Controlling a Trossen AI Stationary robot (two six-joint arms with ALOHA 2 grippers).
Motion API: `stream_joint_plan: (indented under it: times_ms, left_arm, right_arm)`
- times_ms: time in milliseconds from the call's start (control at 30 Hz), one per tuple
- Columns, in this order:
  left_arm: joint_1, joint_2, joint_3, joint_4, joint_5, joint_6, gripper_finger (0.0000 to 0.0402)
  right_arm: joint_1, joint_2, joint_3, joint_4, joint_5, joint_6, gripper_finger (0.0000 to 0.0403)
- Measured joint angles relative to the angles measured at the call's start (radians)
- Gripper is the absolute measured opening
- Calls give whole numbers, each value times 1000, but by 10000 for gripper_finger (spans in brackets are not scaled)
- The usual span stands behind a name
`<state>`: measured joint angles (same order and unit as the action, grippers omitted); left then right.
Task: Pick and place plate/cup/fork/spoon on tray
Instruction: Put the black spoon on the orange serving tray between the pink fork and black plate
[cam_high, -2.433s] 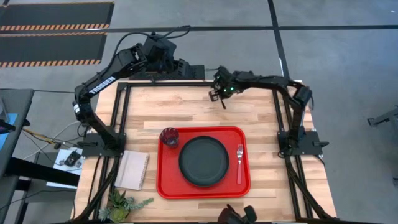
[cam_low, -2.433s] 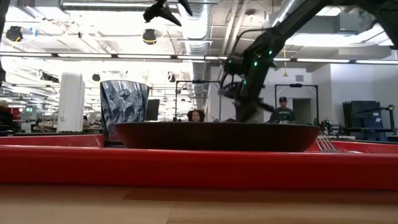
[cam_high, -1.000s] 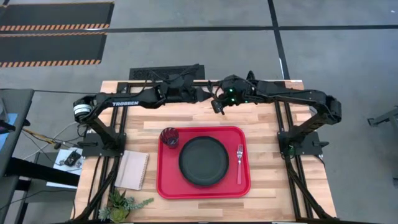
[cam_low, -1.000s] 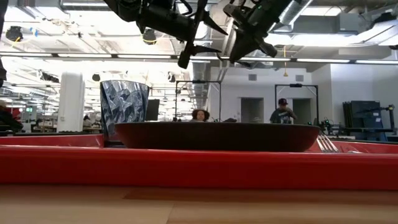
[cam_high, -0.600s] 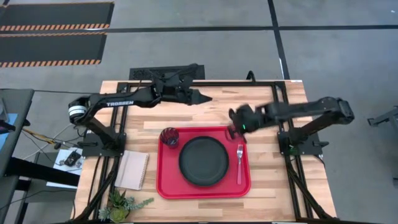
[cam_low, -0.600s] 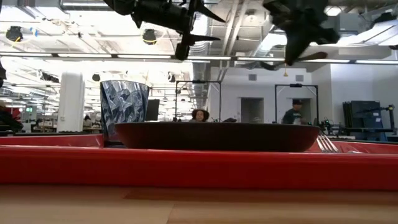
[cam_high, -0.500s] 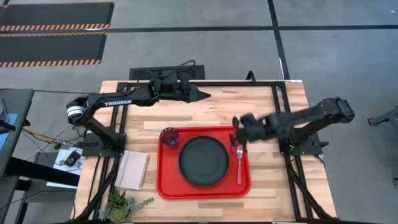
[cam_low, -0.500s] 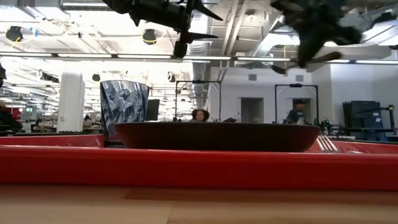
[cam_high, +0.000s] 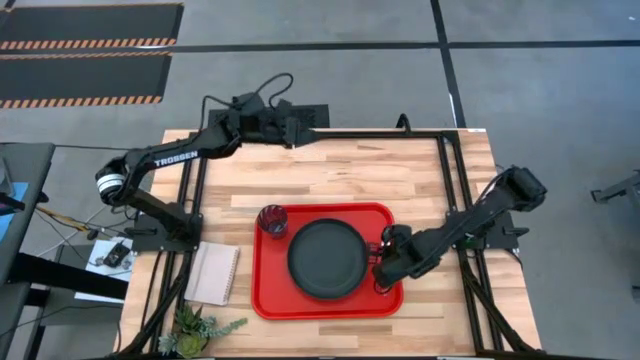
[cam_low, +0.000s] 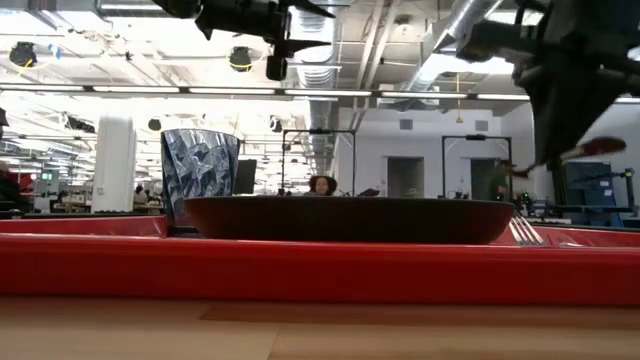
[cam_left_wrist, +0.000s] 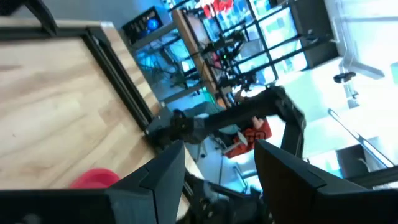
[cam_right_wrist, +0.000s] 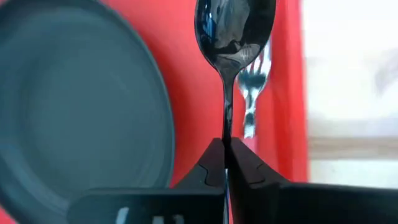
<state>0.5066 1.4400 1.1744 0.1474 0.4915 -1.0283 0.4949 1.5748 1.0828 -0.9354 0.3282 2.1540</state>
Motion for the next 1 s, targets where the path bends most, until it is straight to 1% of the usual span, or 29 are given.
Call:
stream_joint_plan:
  times_ms: [100,233,400,533,867,1000]
  left_arm:
    - [37,-9,0,0,24,4,180]
    - [84,-10,0,-1,60,10,180]
    - [122,-9,0,0,80,24,180]
    - [137,-9,0,-1,90,24,180]
    - [139,-9,0,0,99,9,180]
    - [139,-9,0,0,99,-5,180]
  right_arm:
    - [0,57,0,55,-22,-11,11]
    - [-22,112,0,74,-65,-70,11]
    - [-76,128,0,86,-131,-241,11]
    - [-123,134,0,128,-159,-322,11]
    - [-129,170,-1,161,-180,-330,11]
    - [-122,191,-16,214,-187,-304,11]
